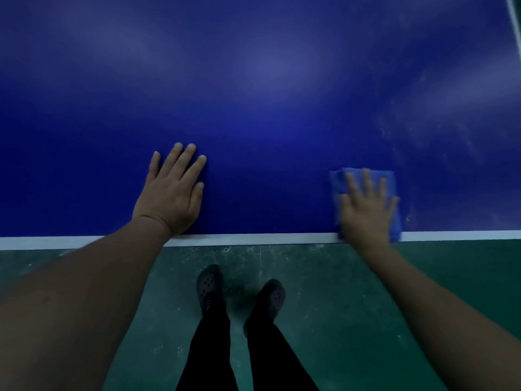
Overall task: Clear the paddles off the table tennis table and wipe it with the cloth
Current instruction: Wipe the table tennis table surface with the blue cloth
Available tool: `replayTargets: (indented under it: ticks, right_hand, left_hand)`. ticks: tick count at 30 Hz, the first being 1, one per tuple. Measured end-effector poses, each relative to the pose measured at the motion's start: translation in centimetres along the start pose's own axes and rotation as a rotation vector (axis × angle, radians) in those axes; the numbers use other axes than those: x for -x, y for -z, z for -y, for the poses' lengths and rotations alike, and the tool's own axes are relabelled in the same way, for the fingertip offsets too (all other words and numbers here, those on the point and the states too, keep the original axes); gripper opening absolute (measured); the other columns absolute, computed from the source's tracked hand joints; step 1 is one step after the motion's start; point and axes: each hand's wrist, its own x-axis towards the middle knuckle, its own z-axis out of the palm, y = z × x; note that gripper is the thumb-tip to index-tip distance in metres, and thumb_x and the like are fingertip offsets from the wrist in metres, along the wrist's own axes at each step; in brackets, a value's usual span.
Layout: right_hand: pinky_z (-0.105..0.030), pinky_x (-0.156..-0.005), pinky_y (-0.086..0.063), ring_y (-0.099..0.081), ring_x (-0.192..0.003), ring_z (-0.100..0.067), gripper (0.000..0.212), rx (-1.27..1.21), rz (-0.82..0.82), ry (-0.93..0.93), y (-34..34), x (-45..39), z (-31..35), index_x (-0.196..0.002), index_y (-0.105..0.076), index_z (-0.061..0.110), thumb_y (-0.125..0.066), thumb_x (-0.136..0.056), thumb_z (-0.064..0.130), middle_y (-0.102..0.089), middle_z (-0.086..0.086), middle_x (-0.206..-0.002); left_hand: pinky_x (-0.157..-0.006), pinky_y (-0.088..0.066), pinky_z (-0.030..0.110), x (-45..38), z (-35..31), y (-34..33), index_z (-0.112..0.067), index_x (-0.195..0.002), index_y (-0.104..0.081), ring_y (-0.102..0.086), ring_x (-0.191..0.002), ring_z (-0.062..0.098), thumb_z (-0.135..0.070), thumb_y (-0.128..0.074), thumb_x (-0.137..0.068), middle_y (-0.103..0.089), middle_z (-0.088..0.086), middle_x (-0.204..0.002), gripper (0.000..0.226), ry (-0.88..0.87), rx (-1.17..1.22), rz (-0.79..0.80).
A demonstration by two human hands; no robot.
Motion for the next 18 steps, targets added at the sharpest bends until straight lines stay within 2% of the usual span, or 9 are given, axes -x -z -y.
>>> replayTargets:
  ticks: [3, 5, 6, 8, 10, 12, 14, 16, 18]
  right_hand:
    - [-0.066, -0.119, 0.001, 0.004, -0.155, -0.032, 0.056, -0.103, -0.022, -0.413, 1.1, -0.9, -3.9, -0.159, -0.01, 0.04, -0.02, -0.105, 0.048, -0.001, 0.004, -0.169]
    - [-0.067, -0.118, 0.002, 0.003, -0.154, -0.035, 0.057, -0.138, -0.044, -0.494, 0.8, -1.0, -1.4, -0.16, -0.01, 0.038, -0.02, -0.105, 0.047, 0.0, 0.002, -0.169]
    - [-0.066, -0.117, 0.002, 0.002, -0.154, -0.036, 0.057, -0.141, -0.046, -0.456, 0.6, -1.0, 0.9, -0.16, -0.011, 0.038, -0.022, -0.104, 0.046, -0.001, 0.001, -0.169]
    - [-0.065, -0.117, 0.003, 0.0, -0.154, -0.036, 0.057, -0.12, -0.048, -0.196, -0.2, -0.1, 6.0, -0.158, -0.016, 0.04, -0.028, -0.103, 0.047, -0.005, 0.002, -0.169]
    - [-0.062, -0.118, 0.007, 0.0, -0.155, -0.033, 0.058, -0.034, 0.013, 0.237, -0.9, 1.4, 9.9, -0.157, -0.021, 0.042, -0.023, -0.099, 0.053, -0.009, 0.004, -0.168]
    - [-0.06, -0.119, 0.008, 0.0, -0.155, -0.031, 0.061, 0.002, 0.068, 0.481, -0.7, 1.2, 9.1, -0.156, -0.023, 0.042, -0.017, -0.097, 0.056, -0.013, 0.005, -0.168]
    - [-0.06, -0.119, 0.004, -0.002, -0.155, -0.03, 0.057, 0.001, 0.023, 0.327, -0.2, -0.4, 4.3, -0.156, -0.023, 0.043, -0.024, -0.1, 0.052, -0.013, 0.006, -0.168]
    - [-0.061, -0.12, 0.002, -0.001, -0.155, -0.03, 0.055, -0.043, -0.032, -0.069, 0.5, -1.5, -2.3, -0.157, -0.017, 0.043, -0.029, -0.104, 0.048, -0.007, 0.006, -0.169]
    - [-0.063, -0.12, 0.003, 0.004, -0.155, -0.031, 0.056, -0.142, -0.039, -0.416, 1.1, -1.6, -7.4, -0.159, -0.009, 0.041, -0.022, -0.105, 0.049, -0.001, 0.004, -0.169]
  left_hand:
    - [-0.124, 0.0, 0.051, 0.0, -0.1, 0.0, -0.015, -0.156, -0.031, -0.009, -0.154, 0.025, -0.043, -0.019, -0.1, -0.02, 0.007, -0.166, 0.063, 0.003, -0.023, 0.003]
    - [-0.124, 0.0, 0.051, 0.1, -0.2, 0.2, -0.015, -0.156, -0.03, -0.008, -0.154, 0.025, -0.044, -0.017, -0.1, -0.019, 0.007, -0.166, 0.065, 0.013, -0.032, 0.015]
    - [-0.124, 0.001, 0.051, 0.1, -0.3, 0.4, -0.015, -0.157, -0.029, -0.008, -0.154, 0.025, -0.045, -0.016, -0.099, -0.019, 0.007, -0.166, 0.066, 0.02, -0.04, 0.022]
    - [-0.123, 0.004, 0.052, 0.1, -0.7, 0.6, -0.014, -0.157, -0.027, -0.007, -0.155, 0.026, -0.047, -0.015, -0.099, -0.017, 0.008, -0.166, 0.068, 0.025, -0.109, 0.042]
    - [-0.122, 0.006, 0.053, 0.4, -1.1, 0.8, -0.013, -0.157, -0.026, -0.006, -0.154, 0.028, -0.047, -0.014, -0.099, -0.016, 0.009, -0.166, 0.069, 0.046, -0.184, 0.028]
    - [-0.122, 0.005, 0.054, 0.9, -2.0, 0.8, -0.01, -0.156, -0.027, -0.006, -0.154, 0.029, -0.046, -0.017, -0.099, -0.017, 0.011, -0.166, 0.069, 0.103, -0.155, -0.012]
    - [-0.123, 0.002, 0.053, 1.4, -4.1, 0.7, -0.008, -0.155, -0.029, -0.009, -0.154, 0.03, -0.043, -0.022, -0.098, -0.019, 0.013, -0.165, 0.067, 0.13, -0.075, -0.046]
    - [-0.124, -0.001, 0.053, 1.9, -7.4, 0.0, -0.008, -0.153, -0.033, -0.012, -0.154, 0.03, -0.042, -0.024, -0.097, -0.021, 0.014, -0.164, 0.066, 0.099, -0.013, -0.051]
    - [-0.124, -0.003, 0.052, 1.9, -10.9, -1.0, -0.008, -0.153, -0.034, -0.012, -0.154, 0.029, -0.043, -0.025, -0.096, -0.021, 0.013, -0.165, 0.067, 0.06, 0.038, -0.034]
